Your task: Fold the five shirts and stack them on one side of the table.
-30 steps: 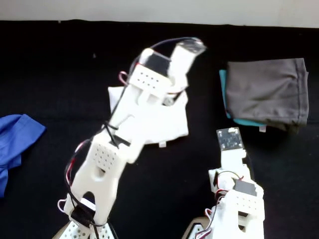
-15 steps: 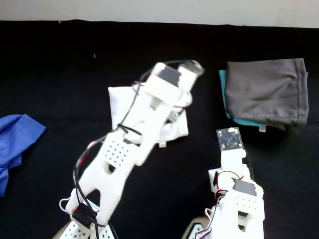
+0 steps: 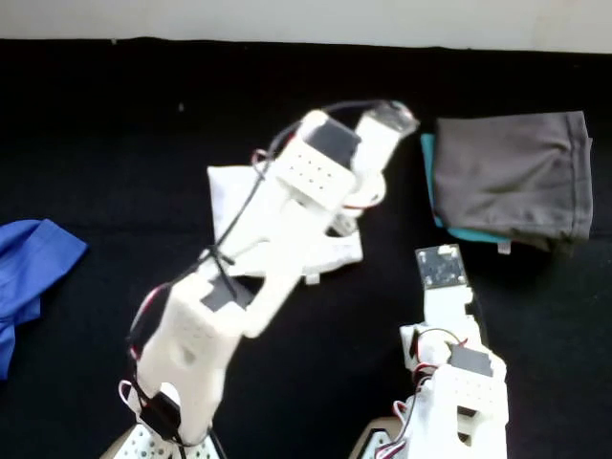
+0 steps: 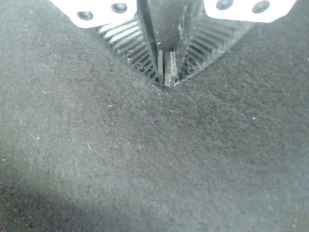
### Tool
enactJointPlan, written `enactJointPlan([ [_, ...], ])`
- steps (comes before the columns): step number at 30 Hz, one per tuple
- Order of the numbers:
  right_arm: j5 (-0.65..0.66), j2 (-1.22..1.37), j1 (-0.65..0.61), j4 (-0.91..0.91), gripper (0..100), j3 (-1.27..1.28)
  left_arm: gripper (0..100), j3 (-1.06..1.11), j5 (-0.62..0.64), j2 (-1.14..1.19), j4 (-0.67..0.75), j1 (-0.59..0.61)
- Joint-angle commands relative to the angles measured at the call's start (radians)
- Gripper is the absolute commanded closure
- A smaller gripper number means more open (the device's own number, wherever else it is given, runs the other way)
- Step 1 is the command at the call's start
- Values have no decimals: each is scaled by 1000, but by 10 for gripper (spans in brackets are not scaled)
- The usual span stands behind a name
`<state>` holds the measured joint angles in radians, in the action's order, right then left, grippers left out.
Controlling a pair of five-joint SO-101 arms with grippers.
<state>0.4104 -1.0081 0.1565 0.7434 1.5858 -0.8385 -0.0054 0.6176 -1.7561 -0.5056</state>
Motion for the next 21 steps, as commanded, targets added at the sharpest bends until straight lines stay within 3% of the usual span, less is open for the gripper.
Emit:
enactJointPlan([
  [1,6,13,10,-25,976,22,991,27,8,-47,74,59],
  [5,6,13,10,-25,976,21,991,28,6,21,123,166],
  [9,-11,21,7,30,971,-58,991,28,6,25,78,321],
  [15,-152,25,-81,349,879,-538,991,94,-54,-102,-11,529],
  [21,-158,208,-260,417,880,-851,991,435,-126,-380,-3,647],
])
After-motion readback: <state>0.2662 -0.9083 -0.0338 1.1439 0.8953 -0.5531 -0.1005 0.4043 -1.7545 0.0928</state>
